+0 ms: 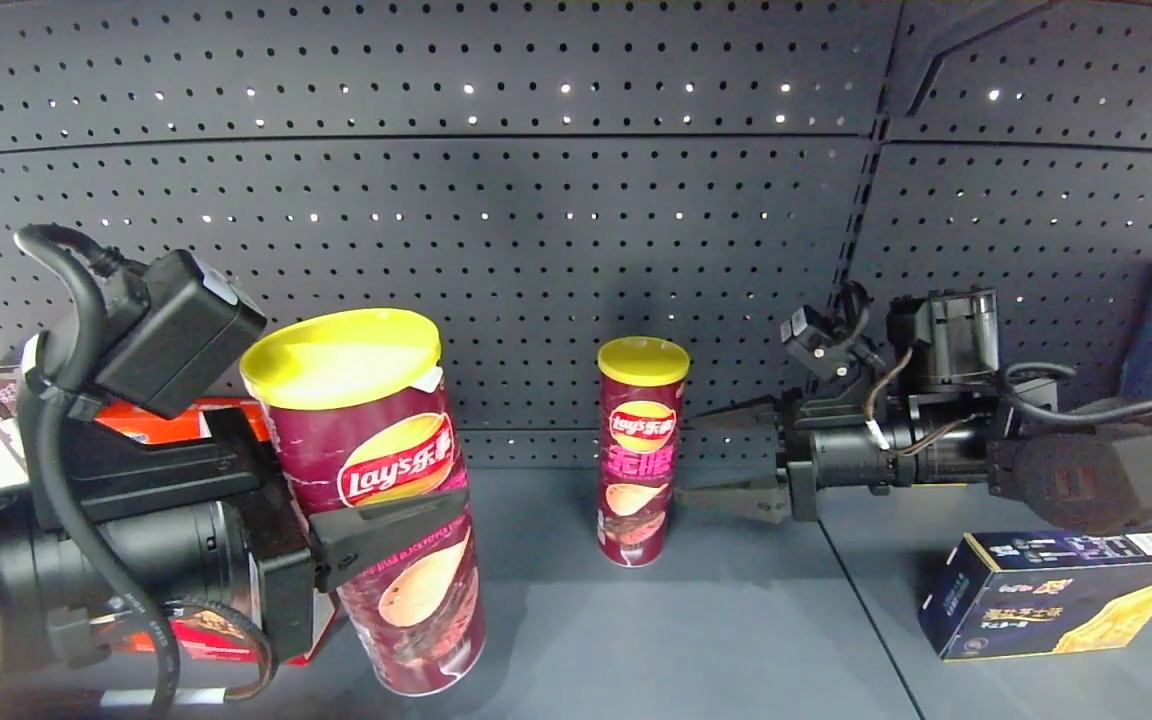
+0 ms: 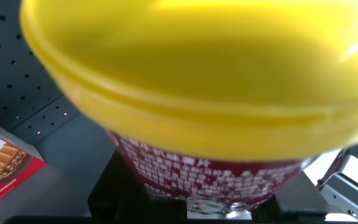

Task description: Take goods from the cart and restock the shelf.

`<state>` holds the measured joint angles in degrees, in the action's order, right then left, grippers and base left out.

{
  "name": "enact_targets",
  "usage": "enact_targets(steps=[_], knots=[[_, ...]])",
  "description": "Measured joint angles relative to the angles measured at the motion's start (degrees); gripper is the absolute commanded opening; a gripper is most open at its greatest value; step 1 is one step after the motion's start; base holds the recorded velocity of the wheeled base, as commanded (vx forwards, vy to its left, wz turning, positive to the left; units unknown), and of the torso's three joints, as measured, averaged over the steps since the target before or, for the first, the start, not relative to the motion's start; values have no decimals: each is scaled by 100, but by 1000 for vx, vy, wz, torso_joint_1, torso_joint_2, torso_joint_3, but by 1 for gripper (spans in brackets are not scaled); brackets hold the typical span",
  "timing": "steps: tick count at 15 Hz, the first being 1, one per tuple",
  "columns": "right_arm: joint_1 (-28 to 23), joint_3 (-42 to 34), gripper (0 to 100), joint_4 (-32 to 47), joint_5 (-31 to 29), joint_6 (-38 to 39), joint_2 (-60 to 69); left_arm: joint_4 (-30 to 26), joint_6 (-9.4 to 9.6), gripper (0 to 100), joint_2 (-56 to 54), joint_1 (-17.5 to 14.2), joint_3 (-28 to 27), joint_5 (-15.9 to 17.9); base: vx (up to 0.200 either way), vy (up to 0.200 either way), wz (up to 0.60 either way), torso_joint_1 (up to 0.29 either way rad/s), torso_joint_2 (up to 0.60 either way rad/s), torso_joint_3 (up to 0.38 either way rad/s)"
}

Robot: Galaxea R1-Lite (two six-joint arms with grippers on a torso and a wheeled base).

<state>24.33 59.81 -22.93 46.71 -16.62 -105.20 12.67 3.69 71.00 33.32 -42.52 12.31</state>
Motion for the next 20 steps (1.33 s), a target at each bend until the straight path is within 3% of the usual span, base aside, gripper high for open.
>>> enact_targets(steps=[20], knots=[[341,866,100,-123,-43,74,-1364,2,-2,0,20,-82,7,16,0,0,0,0,0,0]])
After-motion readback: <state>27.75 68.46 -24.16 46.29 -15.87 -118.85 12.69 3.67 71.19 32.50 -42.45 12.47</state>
